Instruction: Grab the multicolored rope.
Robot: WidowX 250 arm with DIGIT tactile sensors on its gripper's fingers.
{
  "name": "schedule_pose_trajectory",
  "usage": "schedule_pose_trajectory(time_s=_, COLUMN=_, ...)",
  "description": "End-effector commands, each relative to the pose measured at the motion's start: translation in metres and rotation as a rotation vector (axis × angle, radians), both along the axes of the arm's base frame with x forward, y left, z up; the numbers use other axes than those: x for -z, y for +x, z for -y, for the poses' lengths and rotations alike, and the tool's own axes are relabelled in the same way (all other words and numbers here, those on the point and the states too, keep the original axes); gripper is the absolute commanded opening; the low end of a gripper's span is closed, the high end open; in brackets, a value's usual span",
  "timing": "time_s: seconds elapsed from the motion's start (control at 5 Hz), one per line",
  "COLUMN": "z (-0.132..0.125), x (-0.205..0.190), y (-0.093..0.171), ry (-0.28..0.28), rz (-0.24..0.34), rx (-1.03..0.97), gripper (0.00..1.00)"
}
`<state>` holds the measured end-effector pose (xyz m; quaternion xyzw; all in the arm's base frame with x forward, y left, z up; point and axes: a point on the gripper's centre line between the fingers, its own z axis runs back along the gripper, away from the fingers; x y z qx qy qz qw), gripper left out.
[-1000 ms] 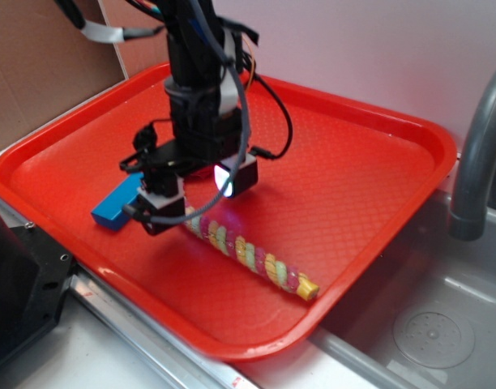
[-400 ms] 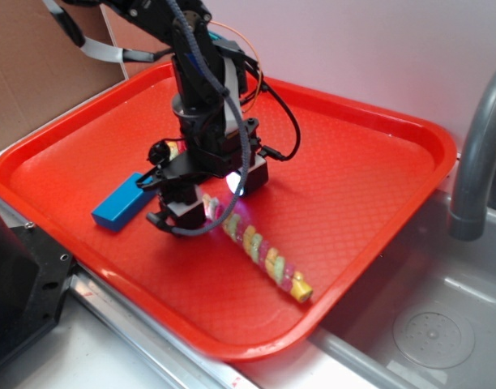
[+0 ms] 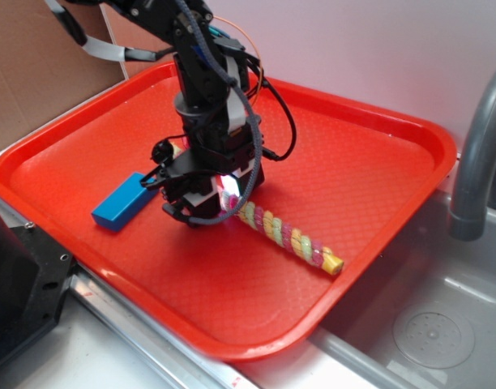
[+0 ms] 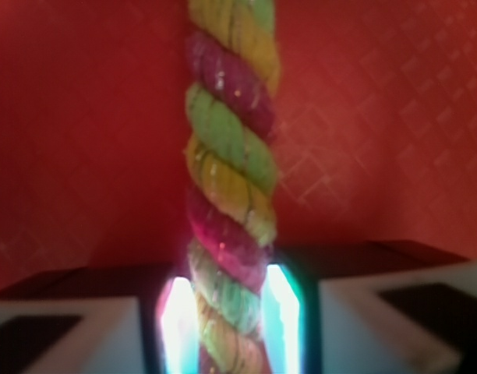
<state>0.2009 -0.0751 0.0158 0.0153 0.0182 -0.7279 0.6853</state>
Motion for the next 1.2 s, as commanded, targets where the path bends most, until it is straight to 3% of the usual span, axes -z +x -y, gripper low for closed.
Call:
schedule_pose_trajectory(time_s=0.0, z=-0.01, x=-0.053, y=-0.02, ry=0.084, rz=0.067, rx=-0.3, gripper=0.0)
schedule_pose_trajectory(time_s=0.2, z=-0.01, x=-0.094, y=-0.015, ry=0.154, rz=0.089, rx=-0.55, gripper=0.0)
schedule_pose_trajectory(time_s=0.4, z=-0.017, x=-0.132, y=-0.017, ry=0.144, rz=0.1, rx=-0.802, gripper=0.0)
schedule_pose_trajectory(time_s=0.6, z=-0.035, x=-0.156, y=-0.007, ry=0.13, rz=0.035, rx=-1.051, gripper=0.0)
schedule_pose_trajectory(time_s=0.8, z=-0.055, x=-0.173, y=-0.004, ry=0.116, rz=0.008, rx=-1.301, gripper=0.0)
schedule_pose_trajectory(time_s=1.0, z=-0.058, x=-0.177, y=-0.004, ry=0.101, rz=0.022, rx=-1.552, gripper=0.0)
